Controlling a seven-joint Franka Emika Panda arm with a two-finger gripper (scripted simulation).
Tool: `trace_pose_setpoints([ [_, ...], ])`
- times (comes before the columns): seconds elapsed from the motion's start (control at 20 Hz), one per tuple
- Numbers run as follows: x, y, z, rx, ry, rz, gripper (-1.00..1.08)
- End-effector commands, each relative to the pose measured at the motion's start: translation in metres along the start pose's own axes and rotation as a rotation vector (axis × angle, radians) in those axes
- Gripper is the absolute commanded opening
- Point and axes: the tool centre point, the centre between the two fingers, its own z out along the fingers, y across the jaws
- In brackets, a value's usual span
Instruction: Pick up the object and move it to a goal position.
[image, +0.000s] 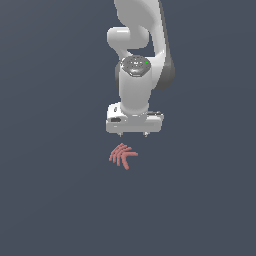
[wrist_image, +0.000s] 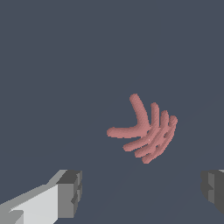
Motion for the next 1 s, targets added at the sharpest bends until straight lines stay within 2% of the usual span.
trace_pose_setpoints([
  [0.0,0.000,0.000,0.000,0.000,0.000,0.000,1.08],
  [0.4,-0.001,0.002,-0.001,0.016,-0.001,0.031,1.08],
  [0.95,0.012,0.007,0.019,0.003,0.011,-0.017,1.08],
])
